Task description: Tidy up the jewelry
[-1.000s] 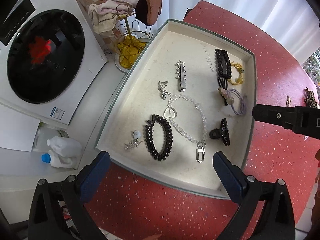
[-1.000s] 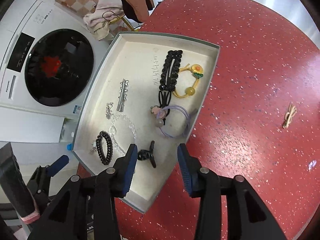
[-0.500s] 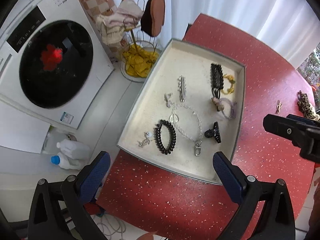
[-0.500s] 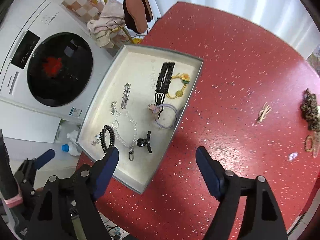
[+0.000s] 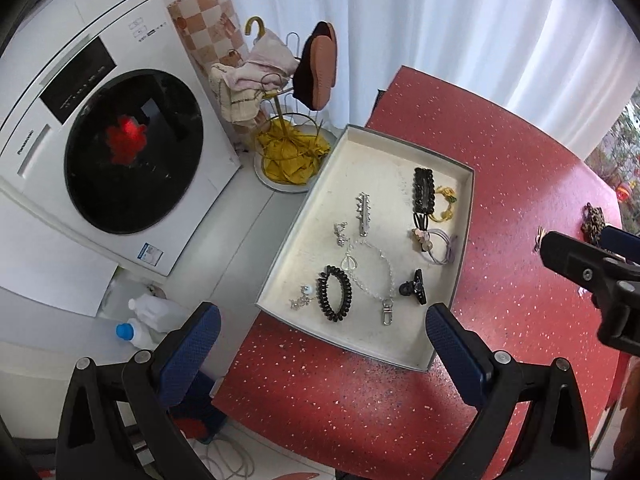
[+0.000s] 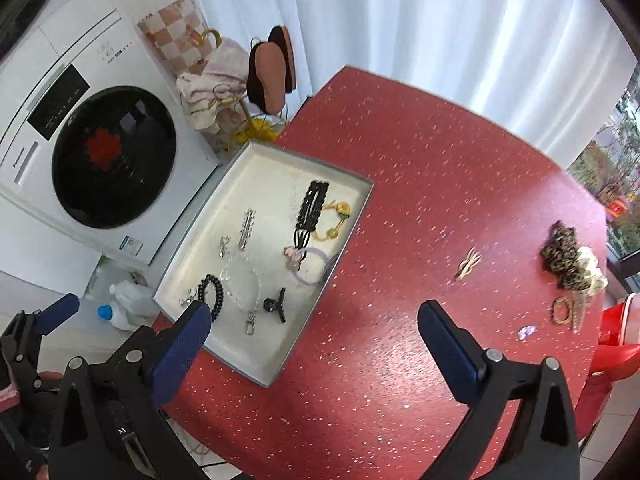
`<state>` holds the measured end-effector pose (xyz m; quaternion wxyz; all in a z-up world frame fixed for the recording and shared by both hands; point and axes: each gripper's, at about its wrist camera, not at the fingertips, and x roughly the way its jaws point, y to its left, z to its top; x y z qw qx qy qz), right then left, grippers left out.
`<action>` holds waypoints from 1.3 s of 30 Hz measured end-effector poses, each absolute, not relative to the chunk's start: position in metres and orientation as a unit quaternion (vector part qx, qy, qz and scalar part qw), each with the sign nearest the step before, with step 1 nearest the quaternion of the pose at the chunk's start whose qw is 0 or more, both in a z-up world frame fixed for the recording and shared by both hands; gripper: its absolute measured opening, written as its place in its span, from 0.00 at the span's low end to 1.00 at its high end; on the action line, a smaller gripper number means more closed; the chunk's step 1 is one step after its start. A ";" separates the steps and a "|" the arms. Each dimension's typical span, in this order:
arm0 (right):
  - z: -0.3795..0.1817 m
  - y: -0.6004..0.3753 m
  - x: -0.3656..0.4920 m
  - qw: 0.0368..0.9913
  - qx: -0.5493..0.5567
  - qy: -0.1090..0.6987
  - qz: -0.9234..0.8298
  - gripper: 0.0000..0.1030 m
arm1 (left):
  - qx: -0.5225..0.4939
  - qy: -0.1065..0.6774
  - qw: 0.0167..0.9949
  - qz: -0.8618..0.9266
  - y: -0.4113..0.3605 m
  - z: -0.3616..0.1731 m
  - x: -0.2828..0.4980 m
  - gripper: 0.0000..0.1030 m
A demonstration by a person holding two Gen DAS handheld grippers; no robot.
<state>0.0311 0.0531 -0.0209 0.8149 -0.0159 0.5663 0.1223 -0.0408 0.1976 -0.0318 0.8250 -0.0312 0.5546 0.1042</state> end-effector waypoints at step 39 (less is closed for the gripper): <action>-0.012 0.053 0.028 0.819 -0.011 0.561 0.119 1.00 | -0.037 0.555 0.822 0.121 0.201 -0.023 -0.046 1.00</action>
